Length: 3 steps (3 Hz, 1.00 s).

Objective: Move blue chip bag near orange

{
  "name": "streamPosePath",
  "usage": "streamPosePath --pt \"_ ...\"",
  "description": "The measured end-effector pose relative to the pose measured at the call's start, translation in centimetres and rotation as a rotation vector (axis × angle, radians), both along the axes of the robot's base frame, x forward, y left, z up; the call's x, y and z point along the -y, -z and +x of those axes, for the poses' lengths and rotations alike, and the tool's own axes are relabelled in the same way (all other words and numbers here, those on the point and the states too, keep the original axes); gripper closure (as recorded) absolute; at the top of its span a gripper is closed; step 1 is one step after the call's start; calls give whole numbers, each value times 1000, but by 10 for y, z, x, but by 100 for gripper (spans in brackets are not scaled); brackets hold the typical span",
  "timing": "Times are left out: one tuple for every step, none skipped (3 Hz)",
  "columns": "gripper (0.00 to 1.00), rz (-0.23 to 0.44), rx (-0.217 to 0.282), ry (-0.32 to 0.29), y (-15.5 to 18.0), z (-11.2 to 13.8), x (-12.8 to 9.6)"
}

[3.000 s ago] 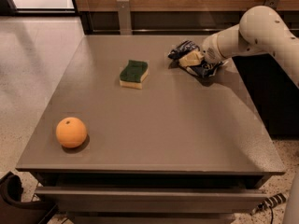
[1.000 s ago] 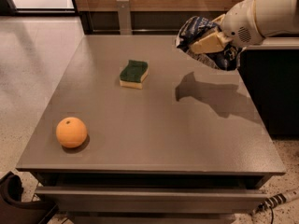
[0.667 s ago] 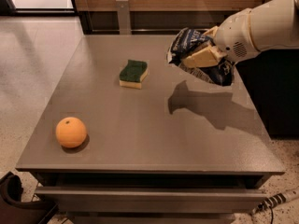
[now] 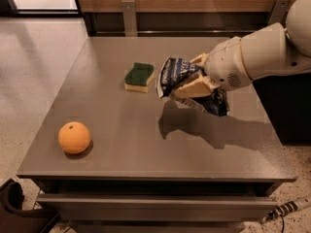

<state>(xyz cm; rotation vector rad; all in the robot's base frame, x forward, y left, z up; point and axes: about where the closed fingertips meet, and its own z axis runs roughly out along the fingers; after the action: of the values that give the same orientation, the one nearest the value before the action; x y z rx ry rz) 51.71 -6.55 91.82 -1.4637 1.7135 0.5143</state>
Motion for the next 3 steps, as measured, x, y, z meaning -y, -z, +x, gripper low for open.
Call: streamPosePath --pt "100 0 2 -36 5 -4 -6" --pt "100 -3 0 -34 5 -6 -8" --pt "100 -19 2 -25 6 -25 -25"
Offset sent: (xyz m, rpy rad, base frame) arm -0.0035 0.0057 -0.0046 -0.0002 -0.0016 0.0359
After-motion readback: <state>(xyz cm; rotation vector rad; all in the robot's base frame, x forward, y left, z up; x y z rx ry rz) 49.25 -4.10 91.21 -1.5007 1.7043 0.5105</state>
